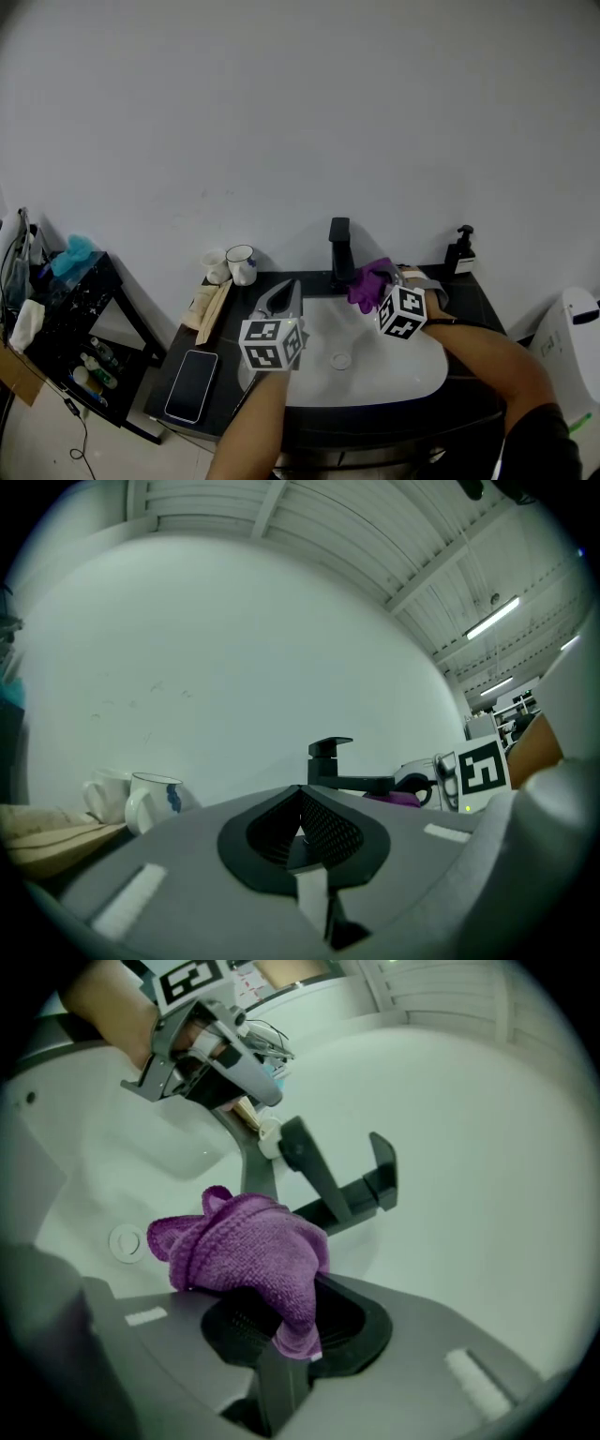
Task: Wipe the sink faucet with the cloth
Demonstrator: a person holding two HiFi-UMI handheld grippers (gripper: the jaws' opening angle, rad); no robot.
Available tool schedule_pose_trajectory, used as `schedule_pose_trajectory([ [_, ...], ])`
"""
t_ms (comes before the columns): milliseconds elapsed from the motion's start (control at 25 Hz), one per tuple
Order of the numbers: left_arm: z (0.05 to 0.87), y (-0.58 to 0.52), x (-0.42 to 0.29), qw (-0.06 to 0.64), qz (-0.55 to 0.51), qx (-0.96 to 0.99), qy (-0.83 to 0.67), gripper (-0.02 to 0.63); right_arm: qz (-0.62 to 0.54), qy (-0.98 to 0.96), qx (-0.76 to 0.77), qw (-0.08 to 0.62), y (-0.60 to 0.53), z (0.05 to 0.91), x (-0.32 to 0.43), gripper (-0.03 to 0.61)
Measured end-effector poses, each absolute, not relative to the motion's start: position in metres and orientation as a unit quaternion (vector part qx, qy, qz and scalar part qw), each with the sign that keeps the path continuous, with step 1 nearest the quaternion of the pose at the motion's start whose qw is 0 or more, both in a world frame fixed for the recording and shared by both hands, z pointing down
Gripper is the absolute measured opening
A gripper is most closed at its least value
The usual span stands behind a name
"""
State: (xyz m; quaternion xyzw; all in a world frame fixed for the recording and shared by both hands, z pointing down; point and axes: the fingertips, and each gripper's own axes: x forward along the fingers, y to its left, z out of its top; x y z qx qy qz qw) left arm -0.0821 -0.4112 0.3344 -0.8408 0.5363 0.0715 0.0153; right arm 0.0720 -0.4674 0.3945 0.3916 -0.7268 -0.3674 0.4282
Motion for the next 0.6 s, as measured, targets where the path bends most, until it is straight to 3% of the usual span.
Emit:
schedule_pose_trajectory([
  [240, 0.333, -0.411, -0.079, 0.020, 0.070, -0.844, 0.532, 0.018, -0.456, -0.656, 0.428, 0.421, -0.498, 0.314, 0.092, 0.072],
  [440, 0.333, -0.411, -0.077, 0.022, 0.068, -0.846, 0.529, 0.018, -0.440, -0.661, 0.482, 0.371, -0.518, 0.248, 0.090, 0.072],
  [600, 0.333, -0.410, -0.077, 0.022, 0.069, -0.846, 0.529, 0.018, -0.431, -0.664, 0.476, 0.382, -0.525, 0.251, 0.081, 0.072],
])
